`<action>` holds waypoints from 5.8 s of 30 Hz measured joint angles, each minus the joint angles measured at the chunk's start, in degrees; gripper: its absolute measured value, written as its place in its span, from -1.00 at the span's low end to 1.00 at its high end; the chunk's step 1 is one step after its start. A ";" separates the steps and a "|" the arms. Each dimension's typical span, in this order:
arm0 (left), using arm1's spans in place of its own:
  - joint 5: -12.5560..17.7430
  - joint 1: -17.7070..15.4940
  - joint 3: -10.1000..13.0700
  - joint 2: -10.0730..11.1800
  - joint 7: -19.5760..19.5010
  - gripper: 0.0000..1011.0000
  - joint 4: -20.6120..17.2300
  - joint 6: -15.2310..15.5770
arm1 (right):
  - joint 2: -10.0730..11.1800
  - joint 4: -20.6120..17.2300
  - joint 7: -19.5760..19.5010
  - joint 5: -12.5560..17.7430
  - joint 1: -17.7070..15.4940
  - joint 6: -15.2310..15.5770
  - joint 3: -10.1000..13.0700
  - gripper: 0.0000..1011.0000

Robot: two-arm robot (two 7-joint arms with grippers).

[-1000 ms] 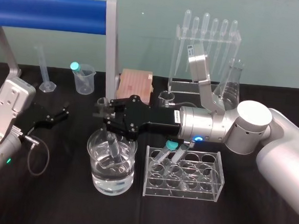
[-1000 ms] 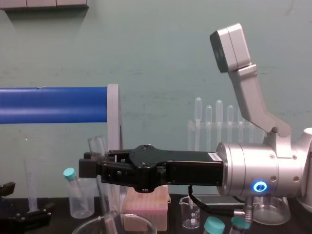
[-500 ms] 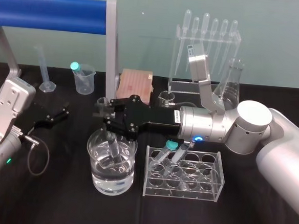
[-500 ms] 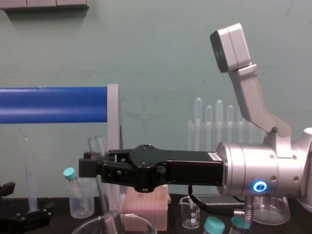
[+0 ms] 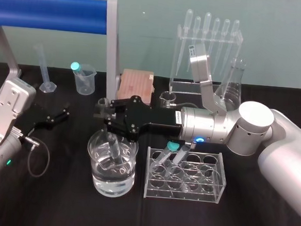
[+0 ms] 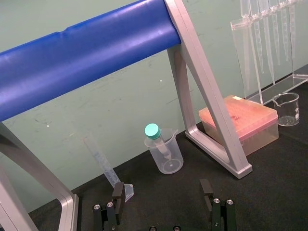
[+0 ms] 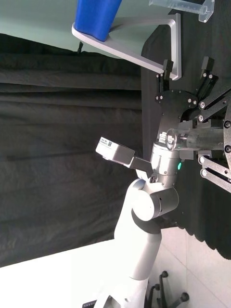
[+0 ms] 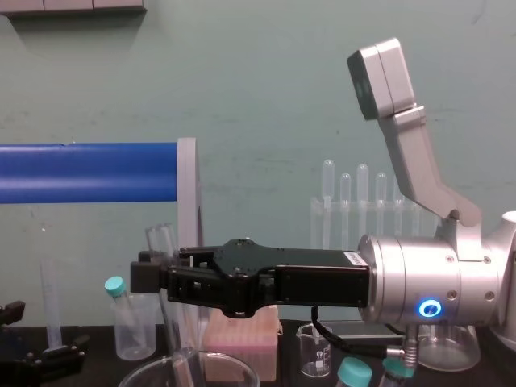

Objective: Hold the test tube with one hand and immerse one end into the beaker, then return it to the test tube rack.

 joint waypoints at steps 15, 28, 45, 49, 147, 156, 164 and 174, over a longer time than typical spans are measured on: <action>0.00 0.00 0.00 0.00 0.00 0.98 0.00 0.00 | 0.00 0.00 0.00 0.00 0.00 0.00 0.00 -0.55; 0.00 0.00 0.00 0.00 0.00 0.98 0.00 0.00 | 0.00 0.00 0.00 0.00 0.00 0.01 0.00 -0.55; 0.00 0.00 0.00 0.00 0.00 0.98 0.00 0.00 | 0.00 0.00 0.00 0.00 0.00 0.01 0.00 -0.55; 0.00 0.00 0.00 0.00 0.00 0.98 0.00 0.00 | 0.00 0.00 0.00 -0.01 0.00 0.01 0.00 -0.55; 0.00 0.00 0.00 0.00 0.00 0.98 0.00 0.00 | 0.00 0.00 0.00 -0.01 0.00 0.00 0.00 -0.55; 0.00 0.00 0.00 0.00 0.00 0.98 0.00 0.00 | 0.00 0.00 0.00 -0.01 0.00 0.01 0.00 -0.55; 0.00 0.00 0.00 0.00 0.00 0.98 0.00 0.00 | 0.00 0.00 0.00 -0.01 0.00 0.00 0.00 -0.55; 0.00 0.00 0.00 0.00 0.00 0.98 0.00 0.00 | 0.00 0.00 0.00 -0.01 0.00 0.00 0.00 -0.55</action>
